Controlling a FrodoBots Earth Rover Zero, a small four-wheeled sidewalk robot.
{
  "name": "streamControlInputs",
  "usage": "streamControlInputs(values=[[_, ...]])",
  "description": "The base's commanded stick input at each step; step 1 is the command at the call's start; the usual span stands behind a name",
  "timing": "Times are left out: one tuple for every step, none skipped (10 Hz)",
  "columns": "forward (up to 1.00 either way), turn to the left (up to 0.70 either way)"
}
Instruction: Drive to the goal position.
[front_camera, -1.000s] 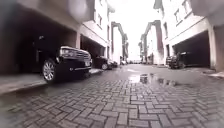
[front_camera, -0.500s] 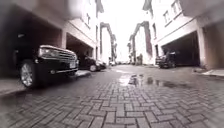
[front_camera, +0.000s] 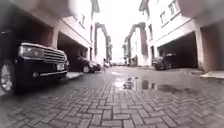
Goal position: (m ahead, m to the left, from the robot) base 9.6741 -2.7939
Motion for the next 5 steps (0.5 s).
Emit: streamControlInputs(values=[[0.85, 0.0], [0.85, 0.0], [0.85, 0.0], [0.85, 0.0], [0.85, 0.0]])
